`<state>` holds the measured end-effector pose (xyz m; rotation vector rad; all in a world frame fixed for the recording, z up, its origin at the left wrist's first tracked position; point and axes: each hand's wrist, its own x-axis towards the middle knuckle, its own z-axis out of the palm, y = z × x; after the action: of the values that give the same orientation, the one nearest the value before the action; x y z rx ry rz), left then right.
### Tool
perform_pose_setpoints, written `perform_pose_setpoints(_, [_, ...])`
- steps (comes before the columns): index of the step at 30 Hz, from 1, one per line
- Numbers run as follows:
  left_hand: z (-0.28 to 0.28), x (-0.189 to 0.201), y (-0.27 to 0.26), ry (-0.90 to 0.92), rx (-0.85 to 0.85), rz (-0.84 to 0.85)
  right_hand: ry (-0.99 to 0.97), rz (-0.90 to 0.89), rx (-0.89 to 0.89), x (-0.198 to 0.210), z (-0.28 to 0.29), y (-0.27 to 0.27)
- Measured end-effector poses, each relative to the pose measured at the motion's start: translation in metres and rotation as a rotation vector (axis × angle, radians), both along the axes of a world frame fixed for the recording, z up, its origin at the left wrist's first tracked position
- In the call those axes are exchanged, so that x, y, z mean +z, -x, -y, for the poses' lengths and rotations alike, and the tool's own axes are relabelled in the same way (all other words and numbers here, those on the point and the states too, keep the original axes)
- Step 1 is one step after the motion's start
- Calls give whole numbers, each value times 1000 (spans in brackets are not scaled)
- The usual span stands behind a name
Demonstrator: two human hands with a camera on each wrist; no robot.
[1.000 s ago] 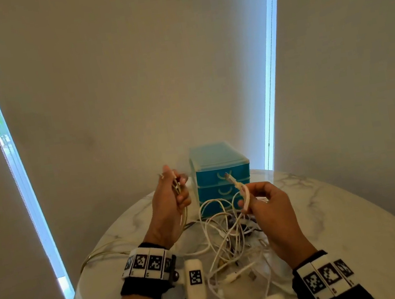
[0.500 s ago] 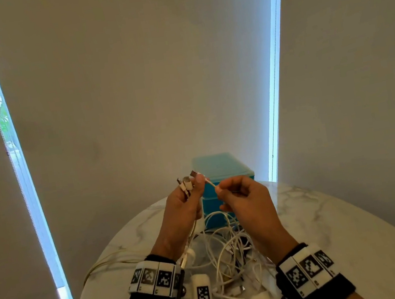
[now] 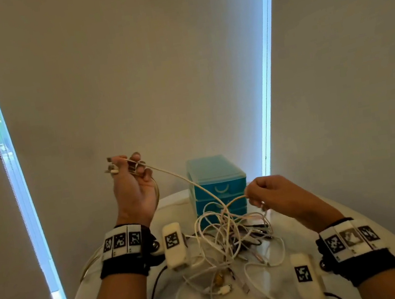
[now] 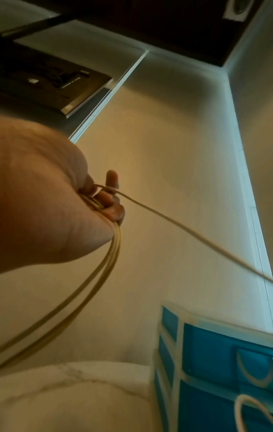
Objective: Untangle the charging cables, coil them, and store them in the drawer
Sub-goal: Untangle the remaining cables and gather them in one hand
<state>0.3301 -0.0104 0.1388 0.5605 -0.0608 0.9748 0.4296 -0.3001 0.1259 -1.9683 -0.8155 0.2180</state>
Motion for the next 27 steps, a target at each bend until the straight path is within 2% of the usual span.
perform_pose_setpoints(2, [7,4,-4,-23,-33,4,46,-54,132,1,-5,12])
perform_pose_setpoints(5, [25,8,-11,-64,-76,-7,216,-73,276,-3,-16,30])
perform_pose_setpoints(7, [30,9,-15,-105,-71,-30,210,-65,332,-7,-22,32])
perform_pose_setpoints(9, [30,11,-17,-127,-45,-52,142,-156,450,-10,-21,30])
perform_pose_setpoints(12, [24,15,-15,-113,-5,-59,-86,-463,610,-14,-11,21])
perform_pose_setpoints(15, [19,17,-12,-104,23,-75,-153,-490,717,-17,-2,12])
perform_pose_setpoints(17, [19,18,-13,-109,4,-69,-222,-463,670,-16,-1,7])
perform_pose_setpoints(20, [19,19,-8,-97,-91,-33,-376,-419,375,-10,-5,-1])
perform_pose_setpoints(22, [20,19,-2,-146,-143,-69,-439,-318,173,-1,-10,-1])
perform_pose_setpoints(24, [29,19,3,-315,-161,-173,-461,-179,65,11,-20,6])
perform_pose_setpoints(27, [58,19,15,-834,-33,-533,-539,-77,43,30,-30,18])
